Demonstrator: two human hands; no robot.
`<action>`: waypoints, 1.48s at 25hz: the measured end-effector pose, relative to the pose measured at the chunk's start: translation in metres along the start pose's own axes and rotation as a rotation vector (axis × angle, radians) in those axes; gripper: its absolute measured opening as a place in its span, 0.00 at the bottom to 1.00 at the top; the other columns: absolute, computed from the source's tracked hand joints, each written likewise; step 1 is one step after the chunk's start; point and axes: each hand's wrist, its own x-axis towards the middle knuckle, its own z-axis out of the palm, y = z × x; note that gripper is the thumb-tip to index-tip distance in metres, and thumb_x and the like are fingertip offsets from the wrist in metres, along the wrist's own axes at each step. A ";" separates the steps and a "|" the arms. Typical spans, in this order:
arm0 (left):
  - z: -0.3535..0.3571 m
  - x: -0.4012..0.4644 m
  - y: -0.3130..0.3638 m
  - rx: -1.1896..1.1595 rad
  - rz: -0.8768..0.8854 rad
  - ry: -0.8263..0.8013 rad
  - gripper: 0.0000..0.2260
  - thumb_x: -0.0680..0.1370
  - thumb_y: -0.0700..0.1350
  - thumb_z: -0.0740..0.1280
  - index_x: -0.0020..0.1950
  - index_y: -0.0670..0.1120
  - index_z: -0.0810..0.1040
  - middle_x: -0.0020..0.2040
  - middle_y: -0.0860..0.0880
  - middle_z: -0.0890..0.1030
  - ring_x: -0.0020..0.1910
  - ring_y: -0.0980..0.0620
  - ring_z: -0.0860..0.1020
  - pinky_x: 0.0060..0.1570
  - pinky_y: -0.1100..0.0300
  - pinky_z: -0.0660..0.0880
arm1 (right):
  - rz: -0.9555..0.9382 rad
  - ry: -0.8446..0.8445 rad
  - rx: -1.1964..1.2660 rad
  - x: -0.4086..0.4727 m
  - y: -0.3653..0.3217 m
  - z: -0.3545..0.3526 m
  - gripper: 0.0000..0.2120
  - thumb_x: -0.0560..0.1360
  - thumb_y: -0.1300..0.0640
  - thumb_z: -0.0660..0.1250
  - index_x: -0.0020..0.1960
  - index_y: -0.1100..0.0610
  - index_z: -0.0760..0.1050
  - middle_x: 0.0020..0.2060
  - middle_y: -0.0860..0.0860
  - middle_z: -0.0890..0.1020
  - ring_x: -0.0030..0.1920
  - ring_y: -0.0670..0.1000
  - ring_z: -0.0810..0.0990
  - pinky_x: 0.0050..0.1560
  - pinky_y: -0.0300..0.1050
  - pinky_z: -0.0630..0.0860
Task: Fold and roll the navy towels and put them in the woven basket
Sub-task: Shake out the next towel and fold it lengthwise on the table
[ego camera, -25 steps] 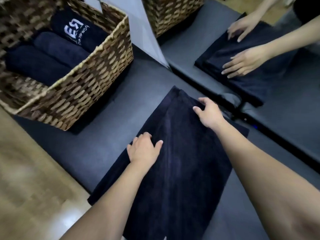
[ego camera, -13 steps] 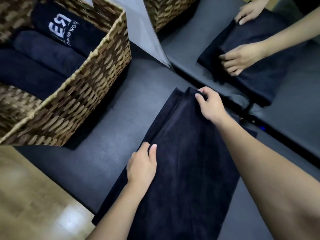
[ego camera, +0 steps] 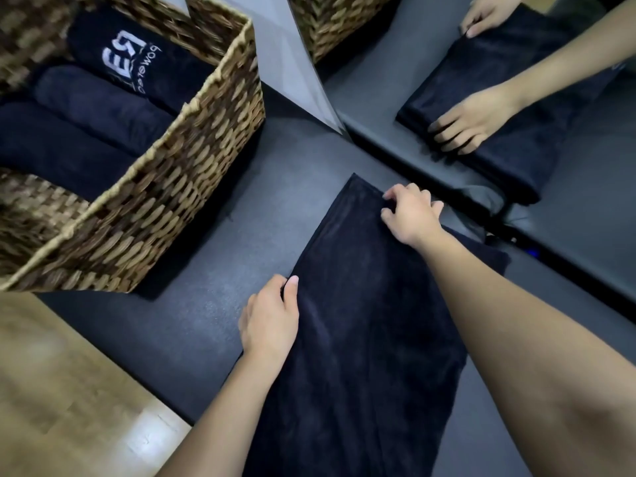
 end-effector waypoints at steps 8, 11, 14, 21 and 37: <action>0.000 0.017 -0.013 0.099 -0.007 -0.022 0.19 0.83 0.63 0.54 0.46 0.50 0.75 0.36 0.52 0.79 0.40 0.45 0.77 0.43 0.50 0.75 | 0.114 0.149 0.082 -0.009 -0.003 0.001 0.10 0.81 0.51 0.62 0.60 0.51 0.73 0.62 0.53 0.72 0.63 0.60 0.69 0.65 0.59 0.60; -0.010 0.011 -0.016 0.161 0.005 -0.187 0.24 0.80 0.68 0.54 0.46 0.49 0.75 0.36 0.52 0.79 0.41 0.47 0.78 0.45 0.51 0.77 | 0.011 0.204 0.033 -0.046 -0.007 0.015 0.16 0.80 0.49 0.63 0.65 0.53 0.71 0.66 0.54 0.69 0.65 0.60 0.67 0.67 0.59 0.59; -0.020 0.001 -0.027 0.167 -0.050 -0.401 0.35 0.76 0.75 0.54 0.56 0.45 0.77 0.51 0.47 0.83 0.52 0.44 0.81 0.55 0.48 0.78 | -0.105 0.182 0.060 -0.087 -0.025 0.030 0.18 0.81 0.47 0.62 0.68 0.54 0.71 0.69 0.54 0.68 0.67 0.59 0.67 0.68 0.59 0.60; -0.057 -0.050 -0.073 -0.202 -0.098 -0.761 0.22 0.76 0.69 0.64 0.53 0.52 0.83 0.48 0.56 0.86 0.50 0.55 0.84 0.56 0.54 0.80 | -0.226 -0.031 0.157 -0.200 -0.077 0.084 0.21 0.83 0.44 0.59 0.72 0.53 0.70 0.76 0.52 0.64 0.73 0.56 0.64 0.71 0.57 0.59; -0.048 -0.136 -0.237 -0.450 -0.017 -0.545 0.14 0.80 0.54 0.69 0.46 0.43 0.83 0.46 0.48 0.87 0.47 0.49 0.85 0.53 0.48 0.81 | -0.077 -0.109 0.320 -0.363 -0.135 0.161 0.24 0.85 0.44 0.52 0.77 0.53 0.65 0.82 0.48 0.55 0.82 0.51 0.45 0.79 0.55 0.46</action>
